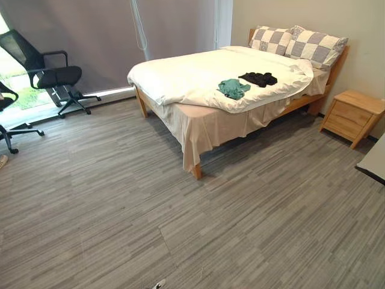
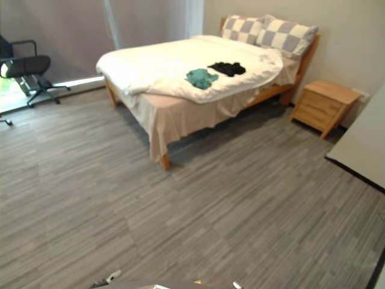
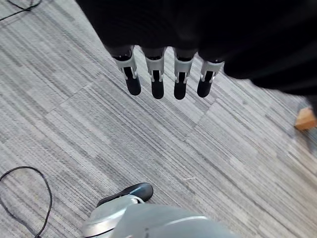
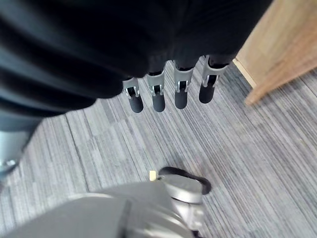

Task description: Tidy up the quilt and then pick up the clothes from the bed and put them into the laundry hamper.

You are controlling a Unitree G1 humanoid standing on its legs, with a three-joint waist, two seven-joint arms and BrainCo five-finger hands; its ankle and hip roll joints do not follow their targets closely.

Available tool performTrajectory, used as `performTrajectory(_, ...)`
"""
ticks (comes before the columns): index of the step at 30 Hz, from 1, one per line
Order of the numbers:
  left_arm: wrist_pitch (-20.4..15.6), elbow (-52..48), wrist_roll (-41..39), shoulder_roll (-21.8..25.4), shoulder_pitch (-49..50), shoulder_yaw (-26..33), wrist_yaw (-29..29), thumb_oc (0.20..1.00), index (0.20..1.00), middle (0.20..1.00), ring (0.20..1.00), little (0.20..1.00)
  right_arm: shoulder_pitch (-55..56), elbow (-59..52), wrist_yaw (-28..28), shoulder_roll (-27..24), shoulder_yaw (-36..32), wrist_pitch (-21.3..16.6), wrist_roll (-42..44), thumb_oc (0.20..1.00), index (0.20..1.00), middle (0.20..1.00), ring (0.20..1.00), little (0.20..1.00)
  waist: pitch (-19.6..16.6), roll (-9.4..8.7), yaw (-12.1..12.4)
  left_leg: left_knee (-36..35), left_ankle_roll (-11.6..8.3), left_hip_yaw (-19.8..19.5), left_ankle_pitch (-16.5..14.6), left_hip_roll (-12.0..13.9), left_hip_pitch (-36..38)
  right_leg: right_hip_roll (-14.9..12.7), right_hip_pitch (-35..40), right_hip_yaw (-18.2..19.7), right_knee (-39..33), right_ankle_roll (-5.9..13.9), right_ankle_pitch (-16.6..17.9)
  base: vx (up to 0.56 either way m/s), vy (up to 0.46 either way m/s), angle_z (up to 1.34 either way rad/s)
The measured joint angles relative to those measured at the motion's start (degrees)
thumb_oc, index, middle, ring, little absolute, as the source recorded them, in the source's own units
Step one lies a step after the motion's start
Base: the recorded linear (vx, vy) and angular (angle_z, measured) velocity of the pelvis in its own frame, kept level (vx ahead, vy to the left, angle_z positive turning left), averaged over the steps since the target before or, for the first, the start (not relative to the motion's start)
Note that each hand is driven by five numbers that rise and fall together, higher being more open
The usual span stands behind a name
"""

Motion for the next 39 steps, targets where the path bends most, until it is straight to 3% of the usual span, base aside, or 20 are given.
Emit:
performTrajectory(5, -0.09, 0.35, 0.01, -0.01, -0.9, -0.28, -0.15, 1.0, 1.0, 1.0, 1.0, 1.0, -2.43, -0.04, 0.04, -0.06, -0.03, -0.21, 0.02, 1.0, 1.0, 1.0, 1.0, 1.0, 0.29, -0.19, 0.13, -1.4, -0.34, -0.03, 0.99, 0.65, 0.14, 0.79, 0.55, -0.26, -2.83, -0.42, 1.79, 0.0, 0.011, -0.02)
performTrajectory(13, 0.13, 0.45, 1.8, 0.0, -2.71, -1.64, -0.04, 1.0, 1.0, 1.0, 1.0, 1.0, -3.76, -0.02, 0.05, -1.32, -0.11, -0.04, 0.03, 1.0, 1.0, 1.0, 1.0, 1.0, 4.64, 1.85, 0.5, -2.31, -0.31, 0.65, 0.93, 0.92, -0.15, 1.72, 2.9, 1.33, -10.28, -0.08, 6.01, 0.03, 0.065, -0.08)
performTrajectory(15, 0.09, 0.2, 2.05, 0.02, -2.95, -2.04, -0.06, 1.0, 1.0, 1.0, 1.0, 1.0, -3.98, -0.01, 0.03, -1.54, -0.2, 0.0, 0.09, 1.0, 1.0, 1.0, 1.0, 1.0, 5.04, 1.57, 0.62, -2.76, -0.15, 0.93, 0.92, 0.68, -0.38, 1.79, 2.68, 1.52, -10.6, 0.29, 6.79, 0.0, 0.076, -0.12)
performTrajectory(18, 0.07, -0.13, 2.04, 0.42, -4.53, -1.64, 0.04, 1.0, 1.0, 1.0, 1.0, 1.0, -5.12, 0.04, 0.03, -1.6, -0.26, -0.13, 0.14, 1.0, 1.0, 1.0, 1.0, 1.0, 6.45, 1.32, 0.9, -4.18, 0.52, 2.08, 1.49, 0.59, -0.24, 1.9, -0.95, 1.83, -4.75, 0.67, 7.19, 0.01, 0.089, -0.22)
performTrajectory(21, 0.09, -0.4, 1.59, 1.28, -7.93, -1.13, 0.24, 1.0, 1.0, 1.0, 1.0, 1.0, -8.53, -0.22, -0.07, -1.08, -1.07, -0.6, 0.35, 1.0, 1.0, 1.0, 1.0, 1.0, 10.93, 1.07, -0.6, -5.53, 2.5, 2.81, 1.93, 1.37, -0.08, 0.1, -14.3, -0.82, 17.29, 7.04, 7.14, 0.23, 0.052, -0.14)
performTrajectory(22, 0.05, -0.59, 1.5, 1.43, -8.31, -0.99, 0.38, 1.0, 1.0, 1.0, 1.0, 1.0, -8.35, -0.25, -0.05, -0.86, -1.83, -0.38, 0.7, 1.0, 1.0, 1.0, 1.0, 1.0, 11.23, 0.43, -1.36, -6.05, 2.42, 2.48, 1.87, 0.95, -0.08, -1.56, -15.61, -1.71, 17.77, 7.07, 6.44, 0.45, -0.069, 0.24)
performTrajectory(24, -0.07, -0.57, 1.43, 1.42, -8.72, -0.95, 0.55, 1.0, 1.0, 1.0, 1.0, 1.0, -7.4, 0.27, -0.27, -0.64, -2.43, -0.15, 1.12, 1.0, 1.0, 1.0, 1.0, 1.0, 11.44, -0.65, -2.17, -7.38, 2.36, 2.12, 1.76, -0.22, 0.91, -4.44, -16.08, -2.59, 10.53, 6.96, 6.09, 0.47, -0.075, 0.09)
performTrajectory(26, 0.08, 0.41, 1.5, 1.45, -9.21, -0.87, 0.54, 1.0, 1.0, 1.0, 1.0, 1.0, -6.48, 0.42, -0.54, -0.58, -2.49, -0.39, 2.84, 1.0, 1.0, 1.0, 1.0, 1.0, 11.38, -1.15, -3.74, -7.37, 2.21, 0.89, 1.61, -0.8, 0.61, -5.08, -14.61, -1.98, -3.74, 7.19, 6.27, 0.45, -0.113, 0.21)
performTrajectory(29, -0.22, 2.86, 2.22, 1.35, -10.05, -0.96, 0.35, 1.0, 1.0, 1.0, 1.0, 1.0, -5.11, 1.22, -0.53, -0.21, -2.75, -0.71, 2.85, 1.0, 1.0, 1.0, 1.0, 1.0, 11.58, -0.59, -6.08, -7.2, 1.67, -2.34, 0.5, -0.6, 0.02, -4.96, -13.89, 0.73, -14.73, 8.44, 7.92, 0.57, -0.128, 0.54)
performTrajectory(30, -0.21, 3.82, 2.83, 1.23, -9.86, -1.13, 0.26, 1.0, 1.0, 1.0, 1.0, 1.0, -4.82, 2.2, -0.5, 0.07, -3.03, -0.3, 2.82, 1.0, 1.0, 1.0, 1.0, 1.0, 11.14, -0.89, -7.09, -7.23, 1.33, -3.24, -0.34, -0.2, 0.49, -4.71, -13.2, 0.28, -15.01, 8.02, 8.07, 0.75, -0.173, 0.61)
performTrajectory(32, -0.03, 4.46, 4.02, 0.53, -7.34, -1.97, 0.14, 1.0, 1.0, 1.0, 1.0, 1.0, -3.44, 4.05, -0.35, 0.16, -3.14, 0.36, 2.61, 1.0, 1.0, 1.0, 1.0, 1.0, 10.94, 1.04, -7.47, -6.72, -0.27, -4.17, -3.41, 2.45, 4.24, -2.32, -11.18, -0.83, -10.83, 5.68, 8.92, 0.54, -0.205, 0.38)
performTrajectory(33, 0.27, 4.63, 4.31, 0.22, -6.69, -1.92, -0.04, 1.0, 1.0, 1.0, 1.0, 1.0, -2.5, 4.04, -0.17, 0.22, -3.61, 0.54, 2.38, 1.0, 1.0, 1.0, 1.0, 1.0, 10.8, 0.92, -8.15, 2.78, -4.07, -2.69, -5.37, 3.32, 2.8, -2.39, -8.41, -2.25, -10.52, 3.74, 10.97, 0.23, -0.199, 0.23)
performTrajectory(34, 0.27, 3.87, 4.18, 0.28, -5.54, -0.78, 0.28, 1.0, 1.0, 1.0, 1.0, 1.0, -2.53, 3.34, -0.05, 0.31, -3.74, 0.53, 2.34, 1.0, 1.0, 1.0, 1.0, 1.0, 10.43, 0.49, -7.53, 9.72, -4.34, -2.83, -5.4, 2.63, 0.34, -2.47, -6.47, -2.63, -11.78, 2.25, 12.11, 0.51, -0.345, 0.35)
performTrajectory(35, 0.13, 3.21, 3.94, 0.46, -7.09, 0.53, 0.93, 1.0, 1.0, 1.0, 1.0, 1.0, -2.02, 2.56, -0.19, -0.32, -4.25, 0.22, 2.37, 1.0, 1.0, 1.0, 1.0, 1.0, 10.21, -0.61, -6.07, 30.12, -6.65, -3.01, -2.74, 2.31, -9.09, -3.31, -3.87, -4.06, -13.03, 0.08, 13.3, 0.4, -0.191, 0.07)
performTrajectory(36, 0.26, 2.57, 3.77, 0.34, -6.89, 1.2, 1.3, 1.0, 1.0, 1.0, 1.0, 1.0, -3.17, 2.02, -0.43, -1.1, -4.19, 0.46, 2.39, 1.0, 1.0, 1.0, 1.0, 1.0, 10.29, -0.77, -4.51, 36.14, -7.95, -3.36, -0.95, 2.3, -11.83, -2.55, -2.37, -3.68, -13.01, -2.97, 12.75, 0.4, -0.184, -0.12)
performTrajectory(37, 0.19, 2.46, 3.41, -0.1, -7.01, 2.8, 1.75, 1.0, 1.0, 1.0, 1.0, 1.0, -4.11, 1.2, -0.67, -1.84, -4.16, 0.43, 2.42, 1.0, 1.0, 1.0, 1.0, 1.0, 10.18, -0.75, -3.86, 41.82, -7.6, -4.08, -0.11, 2.45, -15.65, -1.72, -1.19, -3.44, -13.61, -4.33, 11.77, 0.31, -0.055, -0.4)
performTrajectory(38, 0.19, 2.3, 2.41, -0.17, -7.82, 4.25, 2.77, 1.0, 1.0, 1.0, 1.0, 1.0, -6.5, 1.02, -1.24, -2.1, -4.01, 0.15, 2.47, 1.0, 1.0, 1.0, 1.0, 1.0, 10.18, -1.43, -3.05, 46.2, -7.28, -2.59, -0.06, 1.92, -20.41, -1.25, 1.1, -2.8, -15.22, -3.77, 12.22, 0.34, -0.004, -0.25)
performTrajectory(39, 0.19, 2.15, 1.35, 0.07, -7.98, 5.09, 2.99, 1.0, 1.0, 1.0, 1.0, 1.0, -7.62, 0.45, -1.39, -2.12, -3.8, -0.01, 2.51, 1.0, 1.0, 1.0, 1.0, 1.0, 10.16, -2.06, -2.64, 45.05, -7.23, -1.62, -0.05, 1.29, -22.27, -1.11, 2.89, -2.62, -16.67, -4.12, 11.87, 0.74, 0.069, -0.32)
